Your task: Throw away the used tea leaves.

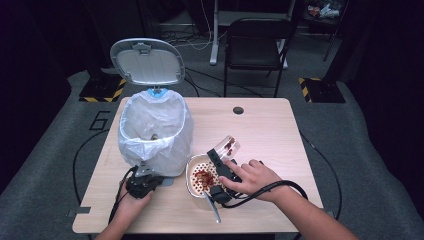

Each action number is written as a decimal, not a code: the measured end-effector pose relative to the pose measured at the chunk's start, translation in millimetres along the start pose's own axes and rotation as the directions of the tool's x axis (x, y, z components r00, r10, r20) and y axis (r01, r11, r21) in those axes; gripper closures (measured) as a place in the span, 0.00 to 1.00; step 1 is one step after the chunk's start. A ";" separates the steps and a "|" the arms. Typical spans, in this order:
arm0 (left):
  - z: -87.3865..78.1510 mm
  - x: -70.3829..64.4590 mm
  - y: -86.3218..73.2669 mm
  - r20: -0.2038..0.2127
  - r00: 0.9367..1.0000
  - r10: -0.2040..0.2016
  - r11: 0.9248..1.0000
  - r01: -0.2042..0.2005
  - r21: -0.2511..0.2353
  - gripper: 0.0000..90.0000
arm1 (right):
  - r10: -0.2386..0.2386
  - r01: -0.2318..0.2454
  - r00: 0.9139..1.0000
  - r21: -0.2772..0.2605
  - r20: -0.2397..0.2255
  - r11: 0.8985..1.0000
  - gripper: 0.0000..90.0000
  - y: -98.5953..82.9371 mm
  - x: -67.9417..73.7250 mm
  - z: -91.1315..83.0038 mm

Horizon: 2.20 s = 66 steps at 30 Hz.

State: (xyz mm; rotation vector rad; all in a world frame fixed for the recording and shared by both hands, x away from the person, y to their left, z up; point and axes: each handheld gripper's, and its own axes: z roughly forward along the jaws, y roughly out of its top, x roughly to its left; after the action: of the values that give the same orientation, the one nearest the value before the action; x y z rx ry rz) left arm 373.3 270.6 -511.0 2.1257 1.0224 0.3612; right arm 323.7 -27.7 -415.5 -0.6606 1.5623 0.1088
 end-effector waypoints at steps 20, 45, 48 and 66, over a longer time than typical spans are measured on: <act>0.3 -1.1 -0.3 -0.001 1.000 -0.013 1.000 0.013 0.000 1.00 | -0.158 0.158 0.987 -0.022 -0.021 0.987 0.41 2.1 13.5 -1.5; 0.7 -1.3 -0.4 -0.001 1.000 -0.012 1.000 0.012 -0.006 1.00 | -0.152 0.152 0.988 -0.027 -0.002 0.988 0.41 2.9 10.6 -1.7; 0.6 -1.3 -0.4 -0.001 1.000 -0.013 1.000 0.013 -0.004 1.00 | -0.153 0.152 0.988 -0.029 -0.005 0.988 0.41 2.9 10.3 -1.7; 0.6 -1.3 -0.5 -0.002 1.000 -0.013 1.000 0.013 -0.005 1.00 | -0.128 0.128 0.992 -0.023 0.002 0.992 0.41 2.7 8.2 -3.5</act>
State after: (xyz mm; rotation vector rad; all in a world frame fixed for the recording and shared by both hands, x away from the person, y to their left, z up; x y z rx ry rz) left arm 372.5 269.5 -511.7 2.1135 1.0352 0.3588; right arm 319.7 -29.8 -423.6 -0.7766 1.5157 0.0312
